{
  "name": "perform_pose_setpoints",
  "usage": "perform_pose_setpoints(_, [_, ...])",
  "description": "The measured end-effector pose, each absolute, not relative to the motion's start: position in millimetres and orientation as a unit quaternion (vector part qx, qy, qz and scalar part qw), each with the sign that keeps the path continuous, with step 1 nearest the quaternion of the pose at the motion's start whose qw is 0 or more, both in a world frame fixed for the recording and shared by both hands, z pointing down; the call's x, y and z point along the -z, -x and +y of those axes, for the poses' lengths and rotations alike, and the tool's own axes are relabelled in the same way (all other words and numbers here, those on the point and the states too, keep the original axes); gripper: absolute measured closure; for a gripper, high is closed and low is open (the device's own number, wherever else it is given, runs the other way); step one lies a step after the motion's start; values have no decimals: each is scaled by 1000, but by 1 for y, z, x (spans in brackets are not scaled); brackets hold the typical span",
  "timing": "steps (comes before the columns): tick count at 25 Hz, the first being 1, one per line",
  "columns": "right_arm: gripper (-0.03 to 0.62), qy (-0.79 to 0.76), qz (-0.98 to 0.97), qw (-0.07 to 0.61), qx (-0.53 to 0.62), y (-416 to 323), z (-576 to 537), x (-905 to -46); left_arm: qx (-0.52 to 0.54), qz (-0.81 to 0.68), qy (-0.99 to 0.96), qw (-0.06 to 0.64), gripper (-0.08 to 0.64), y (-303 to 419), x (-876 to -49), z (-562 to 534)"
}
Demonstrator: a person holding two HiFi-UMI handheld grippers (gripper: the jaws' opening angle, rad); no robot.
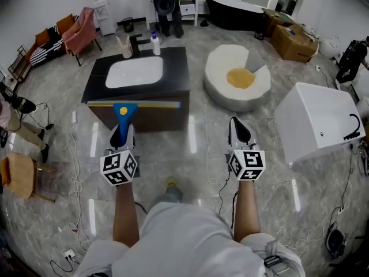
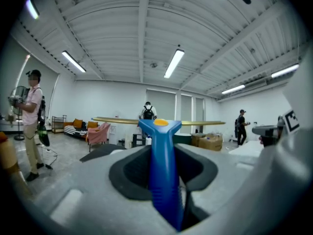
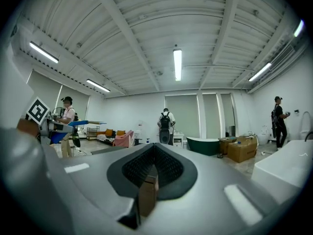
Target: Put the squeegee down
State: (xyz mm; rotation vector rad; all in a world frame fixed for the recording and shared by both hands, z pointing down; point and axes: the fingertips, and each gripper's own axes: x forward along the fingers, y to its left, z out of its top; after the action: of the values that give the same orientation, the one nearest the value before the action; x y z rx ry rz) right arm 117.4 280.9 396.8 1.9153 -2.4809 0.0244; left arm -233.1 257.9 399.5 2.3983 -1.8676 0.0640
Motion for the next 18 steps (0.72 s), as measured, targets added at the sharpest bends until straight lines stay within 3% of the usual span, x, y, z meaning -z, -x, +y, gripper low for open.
perform_pose_setpoints(18, [589, -628, -778, 13, -12, -63, 82, -391, -22, -577, -813, 69, 428, 270, -405, 41])
